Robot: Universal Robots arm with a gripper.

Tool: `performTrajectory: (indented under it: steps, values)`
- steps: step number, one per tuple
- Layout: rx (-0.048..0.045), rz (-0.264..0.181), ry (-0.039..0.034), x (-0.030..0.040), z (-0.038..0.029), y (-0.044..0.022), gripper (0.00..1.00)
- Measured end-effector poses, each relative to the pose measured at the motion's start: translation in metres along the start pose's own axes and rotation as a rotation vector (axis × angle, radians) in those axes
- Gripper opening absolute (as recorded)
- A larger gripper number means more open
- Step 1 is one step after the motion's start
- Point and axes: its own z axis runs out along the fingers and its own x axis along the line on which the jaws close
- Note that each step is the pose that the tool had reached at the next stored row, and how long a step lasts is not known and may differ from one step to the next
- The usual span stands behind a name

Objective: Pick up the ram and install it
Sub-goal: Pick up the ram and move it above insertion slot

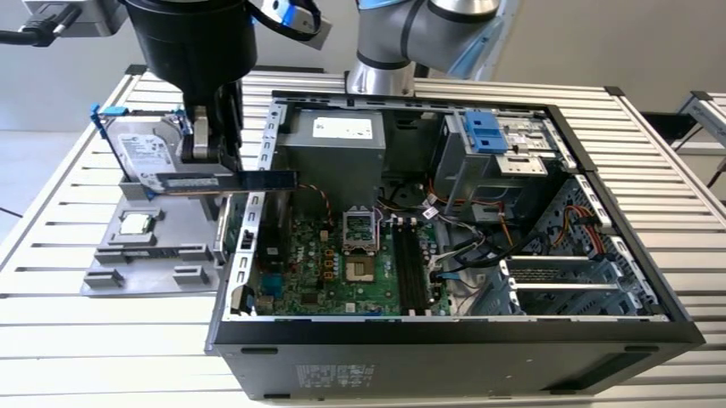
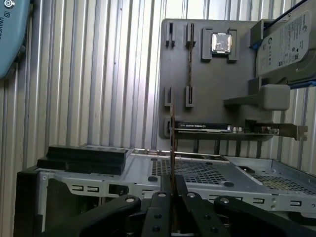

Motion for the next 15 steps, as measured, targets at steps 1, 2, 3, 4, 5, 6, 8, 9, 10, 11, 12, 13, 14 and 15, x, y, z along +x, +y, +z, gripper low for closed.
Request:
performTrajectory:
  steps: [1, 2, 3, 4, 5, 6, 8, 9, 10, 11, 12, 13, 14, 15]
  values:
    - [0.0, 0.0, 0.0, 0.0, 0.0, -0.0008, 0.0]
    - [0.0, 0.0, 0.0, 0.0001, -0.0001, -0.0015, 0.0]
    - [0.0, 0.0, 0.0, 0.0001, -0.0001, -0.0022, 0.0]
    - [0.0, 0.0, 0.0, 0.0002, -0.0001, -0.0029, 0.0]
    - [-0.0001, 0.0, 0.0001, 0.0002, -0.0002, -0.0036, 0.0]
    - [0.0, 0.0, 0.0, 0.0003, -0.0001, -0.0044, 0.0]
    - [0.0, 0.0, 0.0, 0.0003, -0.0002, -0.006, 0.0]
    - [0.0, 0.0, 0.0, 0.0004, -0.0002, -0.007, 0.0]
    - [-0.0001, 0.0, 0.0, 0.0004, -0.0002, -0.0083, 0.0]
    - [-0.0002, 0.0, 0.0001, 0.0006, -0.0003, -0.0099, 0.0]
    - [-0.0002, 0.0, 0.0, 0.0006, -0.0003, -0.0113, 0.0]
    - [-0.0003, 0.0, 0.0, 0.0007, -0.0004, -0.0126, 0.0]
    - [-0.0004, 0.0, 0.0, 0.0008, -0.0004, -0.014, 0.0]
    - [-0.0006, 0.0, 0.0, 0.0008, -0.0005, -0.0153, 0.0]
